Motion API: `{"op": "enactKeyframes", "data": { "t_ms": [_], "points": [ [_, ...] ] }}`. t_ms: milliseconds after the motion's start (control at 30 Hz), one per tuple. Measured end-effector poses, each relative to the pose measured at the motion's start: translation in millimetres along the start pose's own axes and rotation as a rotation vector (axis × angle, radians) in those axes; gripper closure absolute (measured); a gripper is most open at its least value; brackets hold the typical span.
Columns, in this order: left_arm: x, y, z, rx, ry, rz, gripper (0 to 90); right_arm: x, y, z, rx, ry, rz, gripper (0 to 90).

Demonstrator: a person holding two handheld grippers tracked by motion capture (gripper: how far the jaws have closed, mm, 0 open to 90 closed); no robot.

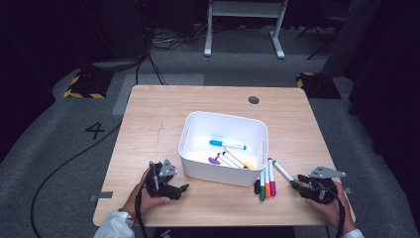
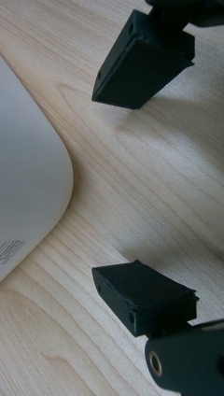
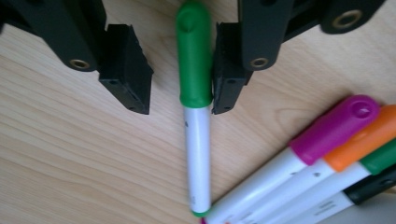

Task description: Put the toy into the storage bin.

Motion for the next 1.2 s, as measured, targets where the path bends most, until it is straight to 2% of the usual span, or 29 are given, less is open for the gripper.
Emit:
{"op": "enactKeyframes", "data": {
  "t_ms": [33,100,233,367,433,533,667,900,1067,1200],
  "points": [
    [0.0,0.0,0.0,0.000,0.000,0.000,15.0,-2.9,1.1,1.1,-0.003,-0.003,-0.008,69.8],
    [0.0,0.0,0.0,0.000,0.000,0.000,15.0,-6.7,1.4,1.6,-0.019,0.001,-0.026,74.8],
    [0.1,0.0,0.0,0.000,0.000,0.000,14.9,-10.3,1.6,2.4,-0.012,0.009,-0.030,75.3],
    [-0.2,0.1,0.0,0.001,0.001,0.001,14.9,-11.8,0.9,2.5,-0.011,-0.018,-0.045,75.4],
    [0.0,-0.1,-0.1,-0.002,-0.001,0.004,14.9,-11.7,0.0,3.2,-0.012,-0.035,-0.023,75.5],
    [-0.1,0.0,-0.1,-0.001,-0.001,0.005,14.9,-12.7,-7.4,8.1,-0.038,-0.035,-0.014,75.5],
    [0.0,-0.1,-0.1,-0.001,-0.001,0.005,14.9,-15.9,-22.2,18.2,-0.082,-0.022,-0.016,75.4],
    [0.2,0.0,0.0,0.001,-0.001,0.000,14.9,-13.2,-56.1,37.4,-0.160,-0.035,0.022,75.5],
    [-0.1,0.0,-0.1,0.000,0.000,0.005,14.9,-6.1,-85.8,45.7,-0.205,-0.063,0.057,75.5],
    [0.0,-0.1,-0.2,-0.001,-0.001,0.006,14.9,6.5,-116.1,51.0,-0.237,-0.084,0.111,75.4]
  ]
}}
Point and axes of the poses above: each handheld gripper's, and its own axes: z roughly backward along the jaws, y roughly out of its underside, x roughly to its left, the point moved 10 cm from there along -z, roughly forward along the jaws, and after that the axes turned 4 degrees about -z, right-handed, at the moved point
